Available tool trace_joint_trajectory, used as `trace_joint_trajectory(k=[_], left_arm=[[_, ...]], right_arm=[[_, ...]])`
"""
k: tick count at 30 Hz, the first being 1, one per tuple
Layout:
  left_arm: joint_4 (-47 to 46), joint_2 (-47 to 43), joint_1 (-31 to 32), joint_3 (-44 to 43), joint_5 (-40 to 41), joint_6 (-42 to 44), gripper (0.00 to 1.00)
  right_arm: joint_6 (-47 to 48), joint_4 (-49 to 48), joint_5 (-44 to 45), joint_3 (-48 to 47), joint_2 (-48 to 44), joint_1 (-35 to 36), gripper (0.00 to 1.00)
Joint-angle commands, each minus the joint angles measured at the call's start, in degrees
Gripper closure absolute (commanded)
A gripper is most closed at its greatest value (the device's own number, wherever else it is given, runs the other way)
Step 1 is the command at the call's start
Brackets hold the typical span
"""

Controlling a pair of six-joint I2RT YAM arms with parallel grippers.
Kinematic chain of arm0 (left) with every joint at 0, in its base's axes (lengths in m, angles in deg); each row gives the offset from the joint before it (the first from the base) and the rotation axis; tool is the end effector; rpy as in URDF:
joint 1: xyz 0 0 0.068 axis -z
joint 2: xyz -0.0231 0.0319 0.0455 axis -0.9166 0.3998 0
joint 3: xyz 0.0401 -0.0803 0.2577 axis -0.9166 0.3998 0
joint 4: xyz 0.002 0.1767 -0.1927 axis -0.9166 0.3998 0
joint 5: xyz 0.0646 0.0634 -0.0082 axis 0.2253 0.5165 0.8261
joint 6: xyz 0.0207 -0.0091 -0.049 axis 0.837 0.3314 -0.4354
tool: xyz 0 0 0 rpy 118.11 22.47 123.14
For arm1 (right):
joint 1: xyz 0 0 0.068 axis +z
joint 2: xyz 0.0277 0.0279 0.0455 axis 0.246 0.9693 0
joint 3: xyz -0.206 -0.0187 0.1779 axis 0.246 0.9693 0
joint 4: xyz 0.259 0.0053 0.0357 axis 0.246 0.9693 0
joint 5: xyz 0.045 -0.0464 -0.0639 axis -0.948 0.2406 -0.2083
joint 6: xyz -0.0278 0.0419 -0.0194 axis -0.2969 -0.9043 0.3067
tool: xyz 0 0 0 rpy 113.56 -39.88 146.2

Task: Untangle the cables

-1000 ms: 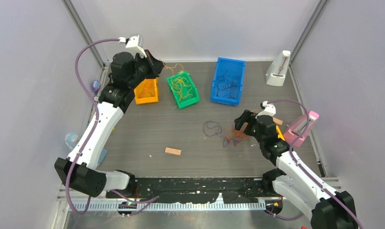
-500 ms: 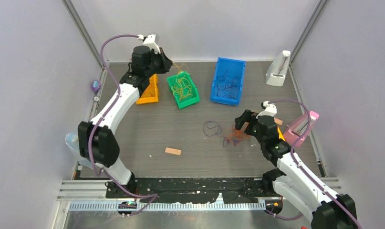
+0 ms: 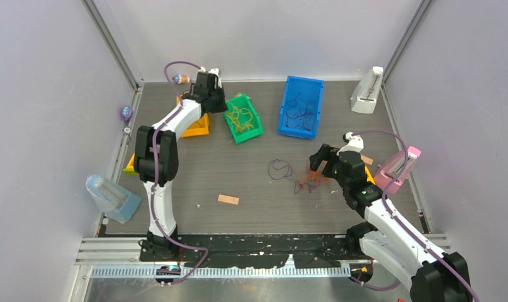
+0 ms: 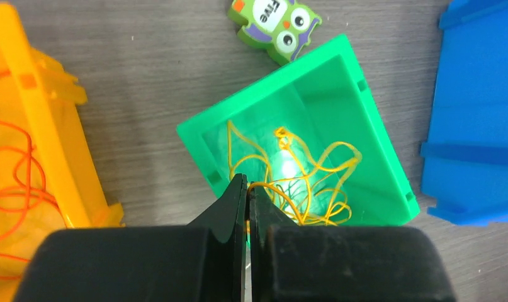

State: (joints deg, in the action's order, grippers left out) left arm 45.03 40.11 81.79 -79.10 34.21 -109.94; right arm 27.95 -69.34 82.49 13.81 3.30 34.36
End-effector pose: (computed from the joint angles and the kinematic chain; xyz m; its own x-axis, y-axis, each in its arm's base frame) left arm 0.4555 -0.1284 0.2295 -0.7019 -0.1883 -0.6869 0.0766 0.9389 -0.3357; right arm 0.1739 0.0566 0.2157 -0.4451 0.3126 -0.8392 0.0252 0.9411 0.3373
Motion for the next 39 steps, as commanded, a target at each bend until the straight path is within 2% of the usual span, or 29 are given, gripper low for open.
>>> trace_joint_trajectory(k=[1, 4, 7, 13, 15, 17, 24, 28, 31, 34, 39], left_arm=[[12.25, 3.97, 0.79, -10.05, 1.41, 3.88, 1.00], [16.54, 6.12, 2.15, -15.27, 4.11, 6.36, 0.96], [18.35, 6.72, 3.62, -18.07, 7.90, 8.57, 0.88], [25.12, 9.50, 4.33, -25.36, 9.76, 10.27, 0.50], [26.42, 9.09, 4.33, -26.09, 9.96, 10.38, 0.41], [27.33, 7.65, 4.33, -25.70, 10.82, 10.61, 0.36], [28.08, -0.81, 4.33, -22.27, 11.90, 10.23, 0.33], [22.24, -6.83, 4.49, -14.18, 6.64, 9.53, 0.31], [17.61, -8.26, 5.12, -11.48, 2.09, 9.53, 0.31], [17.83, -5.41, 6.66, -15.22, 0.80, 10.08, 0.33], [19.21, 4.36, 8.17, -26.60, -4.45, 8.19, 0.35]], right_arm=[[0.78, -2.65, 0.04, -2.18, 1.02, -0.17, 0.09], [0.81, -2.64, -0.23, -2.11, 2.00, -0.25, 0.09], [0.72, -1.75, -0.27, -3.11, 5.02, -0.21, 0.09], [-0.78, 4.37, 3.43, -6.62, 10.25, -0.38, 0.06], [-0.70, 5.45, 4.04, -7.31, 10.56, -0.59, 0.06], [-0.59, 6.16, 4.37, -7.64, 10.43, -0.68, 0.06], [-0.62, 8.36, 6.99, -8.59, 9.93, -1.13, 0.06], [-1.36, 9.97, 7.71, -9.57, 11.86, -2.15, 0.08], [-1.48, 9.63, 6.15, -9.79, 12.37, -2.23, 0.09], [-1.51, 9.10, 5.21, -9.75, 11.97, -2.34, 0.10], [-0.93, 8.86, 4.60, -10.13, 10.73, -2.35, 0.11]])
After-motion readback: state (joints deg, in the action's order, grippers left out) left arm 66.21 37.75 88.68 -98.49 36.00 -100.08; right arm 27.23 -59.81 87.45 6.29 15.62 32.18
